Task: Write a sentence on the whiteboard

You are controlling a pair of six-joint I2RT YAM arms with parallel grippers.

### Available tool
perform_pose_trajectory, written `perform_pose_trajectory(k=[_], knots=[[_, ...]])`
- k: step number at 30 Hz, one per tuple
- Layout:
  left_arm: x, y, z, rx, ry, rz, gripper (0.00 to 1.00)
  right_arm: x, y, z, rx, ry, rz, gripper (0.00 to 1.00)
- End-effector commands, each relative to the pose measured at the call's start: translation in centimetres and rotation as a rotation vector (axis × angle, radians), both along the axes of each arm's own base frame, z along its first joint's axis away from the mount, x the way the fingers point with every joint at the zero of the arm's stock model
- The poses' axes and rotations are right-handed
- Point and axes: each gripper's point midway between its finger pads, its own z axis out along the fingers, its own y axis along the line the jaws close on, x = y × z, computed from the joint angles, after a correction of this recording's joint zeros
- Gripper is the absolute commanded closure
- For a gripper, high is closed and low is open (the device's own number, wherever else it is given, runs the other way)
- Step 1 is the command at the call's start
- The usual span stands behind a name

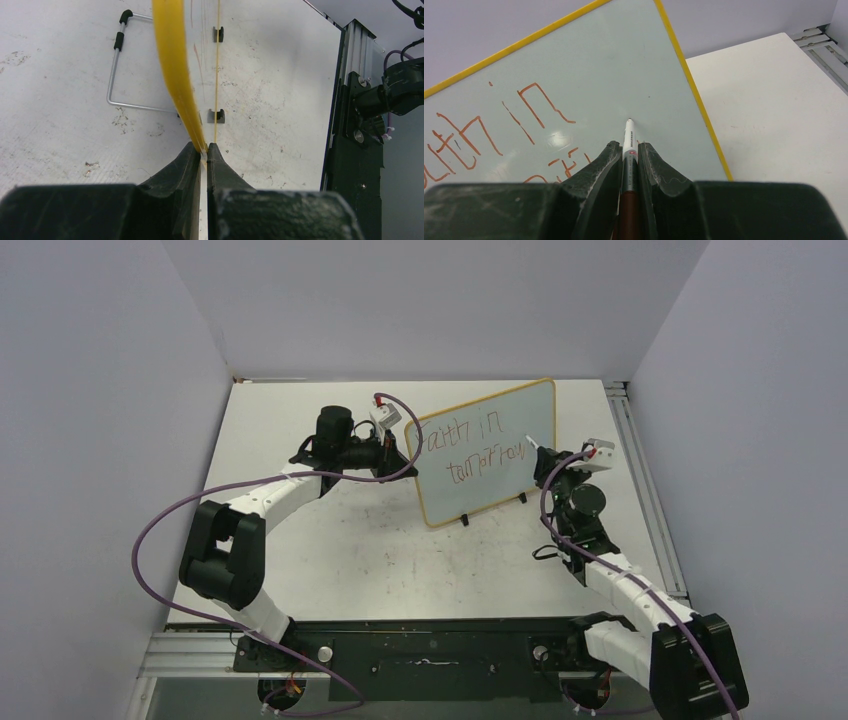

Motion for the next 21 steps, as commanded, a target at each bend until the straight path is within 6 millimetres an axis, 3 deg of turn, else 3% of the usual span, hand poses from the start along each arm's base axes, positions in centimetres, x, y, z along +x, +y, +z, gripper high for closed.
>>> perform_pose_trajectory(k=[1,16,21], knots=[[-0.3,-0.4,0.5,-0.001,0.000,-0.032,1.00,0.9,0.0,3.9,0.026,-0.116,-0.009,0.95],[-0.2,-0.4,0.6,-0.002,-0.004,-0.033,1.00,0.1,-0.7,0.6,0.004,-0.022,-0.033,0.95],[-0.3,-0.4,0.5,0.000,-0.004,-0.031,1.00,-0.6,0.1,2.0,0.012,-0.070,0.020,0.95]])
